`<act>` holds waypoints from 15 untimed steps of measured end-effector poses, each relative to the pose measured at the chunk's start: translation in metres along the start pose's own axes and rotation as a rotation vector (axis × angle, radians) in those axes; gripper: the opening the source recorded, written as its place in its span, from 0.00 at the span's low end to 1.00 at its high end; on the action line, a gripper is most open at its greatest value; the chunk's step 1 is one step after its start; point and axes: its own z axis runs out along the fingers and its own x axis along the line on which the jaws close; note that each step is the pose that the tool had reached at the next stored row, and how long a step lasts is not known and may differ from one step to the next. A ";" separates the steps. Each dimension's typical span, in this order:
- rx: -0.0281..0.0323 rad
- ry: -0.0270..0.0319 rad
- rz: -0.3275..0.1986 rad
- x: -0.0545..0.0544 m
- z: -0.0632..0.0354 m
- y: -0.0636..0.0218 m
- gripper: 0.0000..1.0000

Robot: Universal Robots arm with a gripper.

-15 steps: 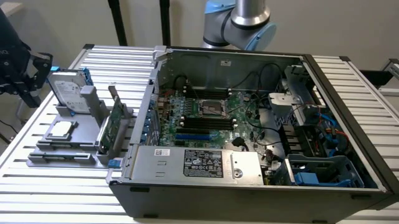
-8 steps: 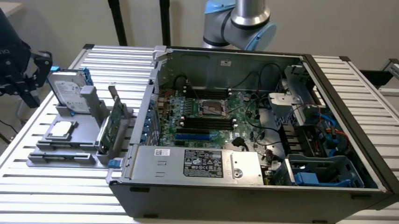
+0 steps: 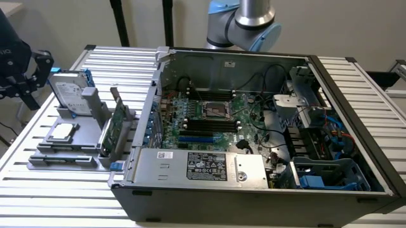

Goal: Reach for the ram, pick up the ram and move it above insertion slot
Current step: 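Pick up the ram and move it above insertion slot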

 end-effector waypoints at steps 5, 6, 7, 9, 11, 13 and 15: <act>0.0000 0.0035 -0.090 0.000 0.0001 0.0000 0.11; 0.0000 0.0041 -0.108 0.000 0.0002 0.0000 0.11; 0.0000 0.0047 -0.126 0.000 0.0003 0.0000 0.11; 0.0000 0.0063 -0.164 0.000 0.0004 0.0000 0.11; 0.0001 0.0077 -0.200 0.000 0.0006 -0.0001 0.11; 0.0001 0.0090 -0.236 0.000 0.0008 -0.0001 0.11; 0.0001 0.0104 -0.272 0.000 0.0009 -0.0001 0.11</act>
